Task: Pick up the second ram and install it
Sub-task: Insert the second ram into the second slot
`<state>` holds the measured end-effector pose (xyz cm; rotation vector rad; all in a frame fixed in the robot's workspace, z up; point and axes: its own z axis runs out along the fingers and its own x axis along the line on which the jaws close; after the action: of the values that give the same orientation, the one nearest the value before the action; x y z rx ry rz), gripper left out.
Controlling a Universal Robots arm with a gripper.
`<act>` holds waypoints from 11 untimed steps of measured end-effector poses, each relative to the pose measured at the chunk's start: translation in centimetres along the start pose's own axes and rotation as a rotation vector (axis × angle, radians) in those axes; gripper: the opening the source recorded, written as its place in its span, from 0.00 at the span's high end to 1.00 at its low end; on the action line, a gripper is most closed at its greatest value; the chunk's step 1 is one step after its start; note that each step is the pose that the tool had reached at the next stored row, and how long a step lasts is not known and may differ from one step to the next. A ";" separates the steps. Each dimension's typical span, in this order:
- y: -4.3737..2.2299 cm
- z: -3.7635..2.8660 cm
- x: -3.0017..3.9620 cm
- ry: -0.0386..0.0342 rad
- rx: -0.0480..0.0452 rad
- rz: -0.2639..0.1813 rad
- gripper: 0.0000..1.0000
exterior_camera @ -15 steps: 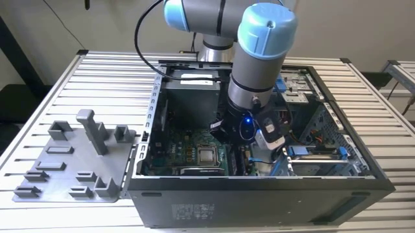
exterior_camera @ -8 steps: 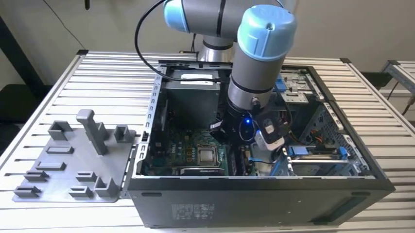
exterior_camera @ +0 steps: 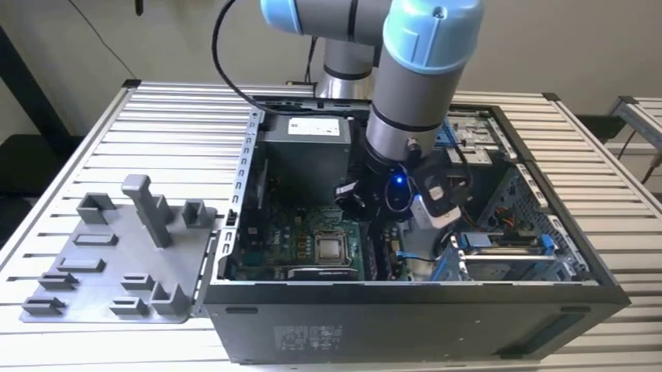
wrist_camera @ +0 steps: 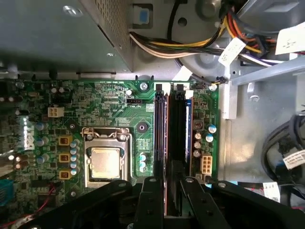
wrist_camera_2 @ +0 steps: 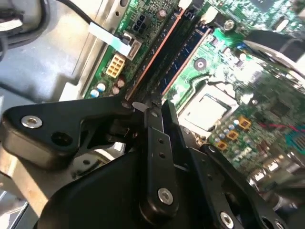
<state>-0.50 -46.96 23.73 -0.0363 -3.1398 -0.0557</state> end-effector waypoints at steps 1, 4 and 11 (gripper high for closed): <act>0.02 -0.44 0.00 0.0000 -0.0001 0.000 0.78; 0.03 -0.54 0.01 -0.0002 -0.0004 0.000 0.78; 0.03 -0.62 0.01 -0.0002 -0.0002 0.000 0.89</act>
<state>-0.51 -46.96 24.36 -0.0362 -3.1399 -0.0560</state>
